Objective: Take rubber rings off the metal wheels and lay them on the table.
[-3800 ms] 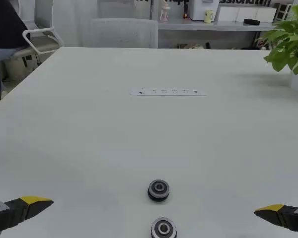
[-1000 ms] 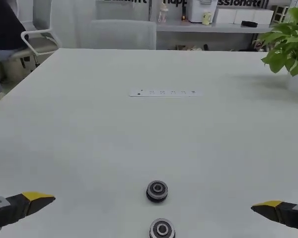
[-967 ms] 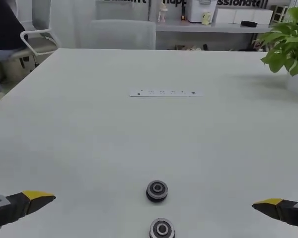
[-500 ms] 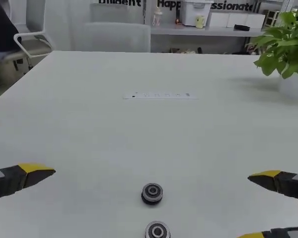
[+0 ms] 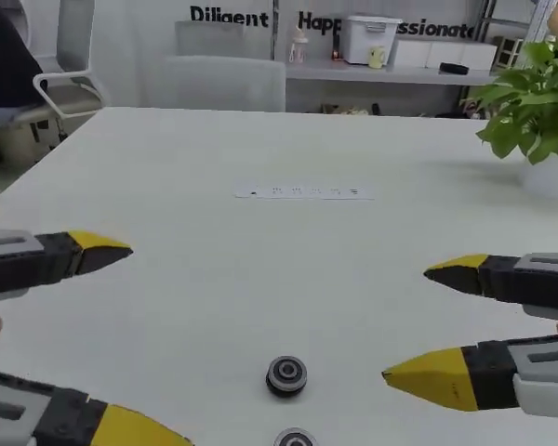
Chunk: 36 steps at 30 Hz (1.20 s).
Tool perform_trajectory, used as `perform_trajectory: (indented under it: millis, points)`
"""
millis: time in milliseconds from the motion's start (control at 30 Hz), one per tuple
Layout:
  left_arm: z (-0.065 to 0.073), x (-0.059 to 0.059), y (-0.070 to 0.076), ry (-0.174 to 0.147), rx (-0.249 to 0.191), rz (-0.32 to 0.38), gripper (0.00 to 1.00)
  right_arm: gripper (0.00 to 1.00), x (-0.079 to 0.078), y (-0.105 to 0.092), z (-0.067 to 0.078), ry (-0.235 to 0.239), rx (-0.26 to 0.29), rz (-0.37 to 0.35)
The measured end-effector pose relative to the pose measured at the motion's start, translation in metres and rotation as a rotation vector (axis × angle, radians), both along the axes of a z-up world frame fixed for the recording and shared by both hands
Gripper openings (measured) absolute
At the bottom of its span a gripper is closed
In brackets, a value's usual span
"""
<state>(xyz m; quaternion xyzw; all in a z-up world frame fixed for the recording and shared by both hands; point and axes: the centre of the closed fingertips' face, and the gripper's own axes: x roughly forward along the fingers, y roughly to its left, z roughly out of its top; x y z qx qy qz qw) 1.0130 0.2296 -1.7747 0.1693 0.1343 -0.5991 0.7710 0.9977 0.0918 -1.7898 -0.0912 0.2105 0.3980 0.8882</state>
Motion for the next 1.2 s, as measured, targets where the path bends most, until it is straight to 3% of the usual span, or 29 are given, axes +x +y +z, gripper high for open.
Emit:
perform_trajectory:
  millis: [133,400,467,600,733,867,967,1000,1033,1200]
  points:
    - [0.009,0.005,-0.009,-0.046,0.002,-0.016,0.99,0.68,0.010,0.012,0.001,-0.020,0.003,0.047]
    - [0.019,0.015,-0.032,-0.093,-0.018,-0.059,0.98,0.64,0.027,0.044,-0.008,-0.040,0.038,0.142]
    - [0.024,0.017,-0.040,-0.098,-0.047,-0.072,0.98,0.60,0.030,0.049,-0.014,-0.028,0.040,0.157]
    - [0.029,0.019,-0.055,-0.075,-0.100,-0.084,0.95,0.57,0.037,0.051,-0.036,0.008,0.057,0.144]
    - [0.025,0.020,-0.069,-0.090,-0.114,-0.103,0.90,0.55,0.032,0.052,-0.053,0.054,0.070,0.150]
    - [0.014,0.020,-0.081,-0.072,-0.159,-0.112,0.85,0.53,0.026,0.050,-0.068,0.099,0.067,0.166]
    - [0.000,0.019,-0.084,-0.076,-0.164,-0.107,0.79,0.51,0.024,0.050,-0.073,0.114,0.056,0.170]
    - [-0.003,0.019,-0.085,-0.102,-0.180,-0.105,0.76,0.50,0.024,0.051,-0.075,0.118,0.054,0.176]
    - [-0.005,0.017,-0.085,-0.107,-0.190,-0.108,0.72,0.49,0.021,0.052,-0.078,0.133,0.049,0.189]
    - [-0.018,0.010,-0.085,-0.084,-0.190,-0.123,0.64,0.47,0.015,0.053,-0.091,0.146,-0.001,0.217]
